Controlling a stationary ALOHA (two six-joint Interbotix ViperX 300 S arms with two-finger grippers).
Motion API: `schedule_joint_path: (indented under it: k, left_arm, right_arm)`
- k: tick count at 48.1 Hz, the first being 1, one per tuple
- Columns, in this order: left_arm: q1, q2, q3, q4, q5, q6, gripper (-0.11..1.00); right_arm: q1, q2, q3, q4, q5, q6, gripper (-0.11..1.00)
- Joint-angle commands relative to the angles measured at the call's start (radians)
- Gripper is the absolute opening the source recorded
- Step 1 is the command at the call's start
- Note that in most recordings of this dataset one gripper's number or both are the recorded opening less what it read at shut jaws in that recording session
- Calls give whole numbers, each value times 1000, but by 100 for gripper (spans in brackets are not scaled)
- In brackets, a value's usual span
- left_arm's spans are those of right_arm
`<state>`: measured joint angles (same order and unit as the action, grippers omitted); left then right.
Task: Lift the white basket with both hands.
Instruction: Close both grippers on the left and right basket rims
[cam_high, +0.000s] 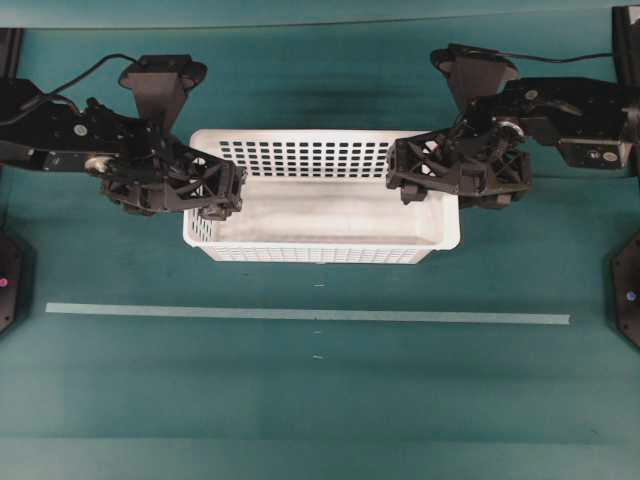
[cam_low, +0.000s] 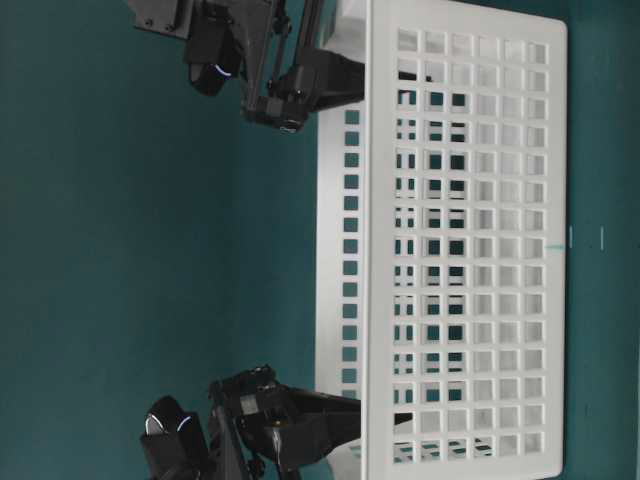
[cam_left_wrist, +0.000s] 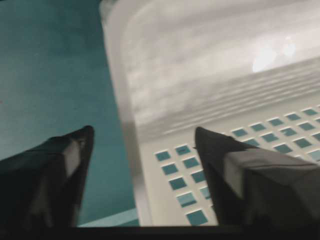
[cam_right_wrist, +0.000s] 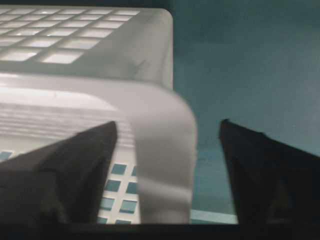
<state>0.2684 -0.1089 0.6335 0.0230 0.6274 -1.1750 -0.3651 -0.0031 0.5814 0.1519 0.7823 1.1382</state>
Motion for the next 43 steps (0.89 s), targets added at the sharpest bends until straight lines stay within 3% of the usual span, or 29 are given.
schedule_joint_path:
  k: [1, 8, 12, 15, 43]
  left_arm:
    - [3, 5, -5, 5, -9, -5, 68]
    - [2, 12, -5, 5, -9, -5, 26]
    - [3, 11, -5, 5, -11, -5, 8]
    - [3, 11, -5, 5, -11, -8, 1]
    - [2, -11, -8, 5, 0, -11, -3]
  right_arm:
    - [6, 8, 3, 3, -5, 6, 75]
    - [8, 12, 12, 9, -11, 9, 39]
    - [8, 12, 12, 9, -20, 6, 19]
    - [8, 14, 14, 9, -21, 5, 16]
    - [14, 6, -6, 9, 3, 3, 16]
